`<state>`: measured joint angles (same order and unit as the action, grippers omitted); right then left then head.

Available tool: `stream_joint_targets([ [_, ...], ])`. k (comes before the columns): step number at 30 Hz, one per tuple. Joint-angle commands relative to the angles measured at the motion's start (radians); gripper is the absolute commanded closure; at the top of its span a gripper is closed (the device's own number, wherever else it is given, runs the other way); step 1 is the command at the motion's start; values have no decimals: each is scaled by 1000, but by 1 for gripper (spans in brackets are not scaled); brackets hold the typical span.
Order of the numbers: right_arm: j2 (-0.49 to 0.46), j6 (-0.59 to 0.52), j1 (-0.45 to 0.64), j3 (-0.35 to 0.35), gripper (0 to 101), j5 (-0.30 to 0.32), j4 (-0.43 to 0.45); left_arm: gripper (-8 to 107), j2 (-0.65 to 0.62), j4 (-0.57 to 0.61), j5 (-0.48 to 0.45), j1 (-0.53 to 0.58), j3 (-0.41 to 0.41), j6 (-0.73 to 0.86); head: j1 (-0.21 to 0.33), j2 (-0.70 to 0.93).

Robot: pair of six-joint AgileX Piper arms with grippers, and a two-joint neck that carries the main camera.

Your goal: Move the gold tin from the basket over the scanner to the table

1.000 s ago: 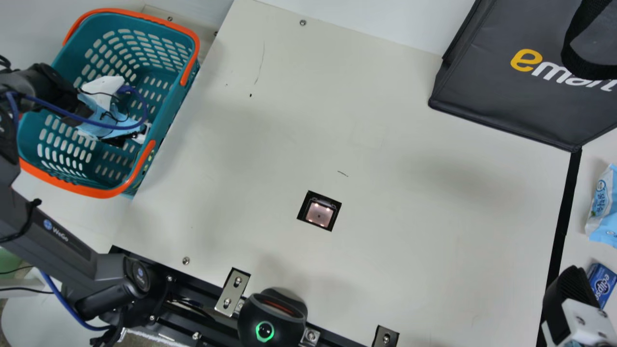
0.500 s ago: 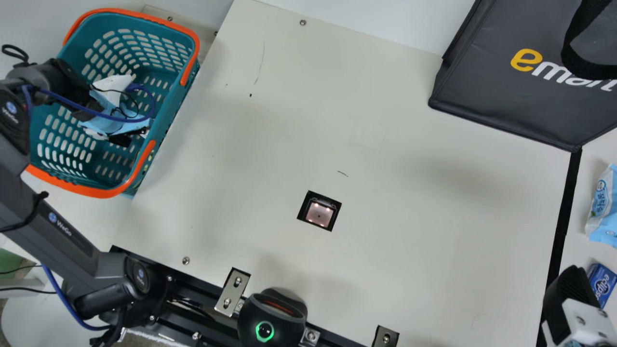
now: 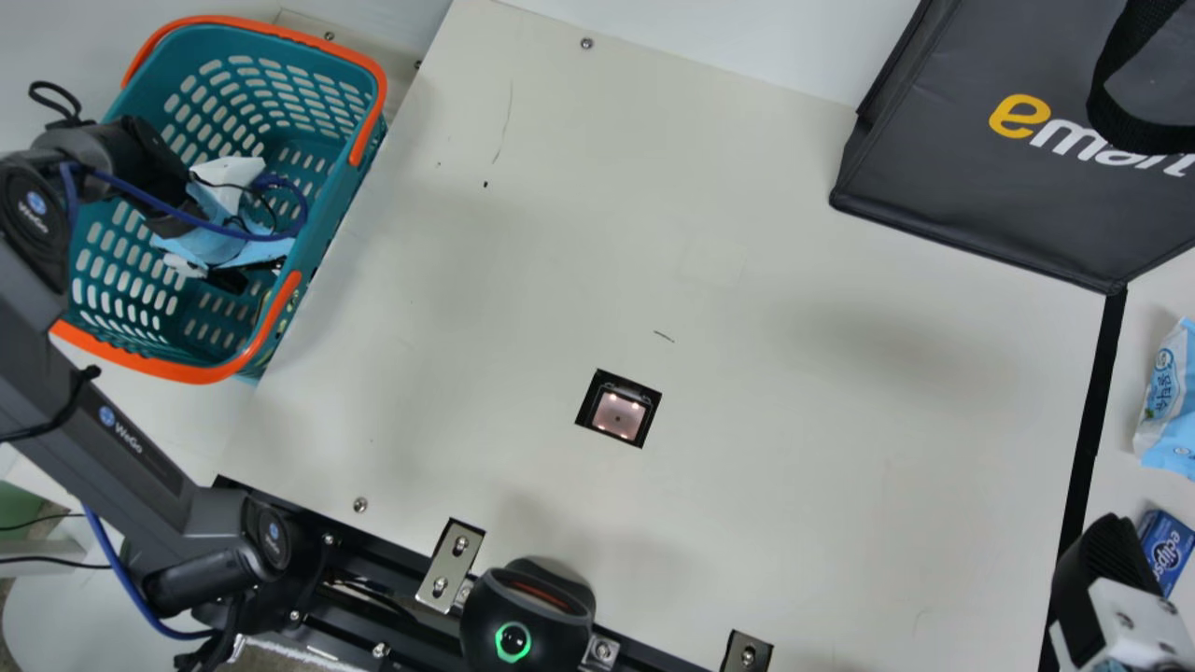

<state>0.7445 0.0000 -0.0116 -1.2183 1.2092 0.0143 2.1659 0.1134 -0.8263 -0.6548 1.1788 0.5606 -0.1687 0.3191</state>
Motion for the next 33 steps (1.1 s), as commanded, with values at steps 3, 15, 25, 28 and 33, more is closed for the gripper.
stream_joint_targets([
  [3, 0, 0, 0, 0, 6, 0, 0, 9, -11, -18, 12, -12, -4, -8, 30, 2],
  [15, 0, 0, 0, 0, 6, 0, 0, 9, -34, 3, -7, -31, -20, -97, 30, 2],
  [25, 0, 0, 0, 0, 6, 0, 0, 9, -22, 9, -18, -16, -44, -288, 30, 2],
  [28, 0, 0, 0, 0, 6, 0, 0, 9, -18, 4, -11, -12, -52, -330, 30, 2],
  [33, 0, 0, 0, 0, 6, 0, 0, 9, -13, -3, -2, -9, -69, -384, 30, 2],
])
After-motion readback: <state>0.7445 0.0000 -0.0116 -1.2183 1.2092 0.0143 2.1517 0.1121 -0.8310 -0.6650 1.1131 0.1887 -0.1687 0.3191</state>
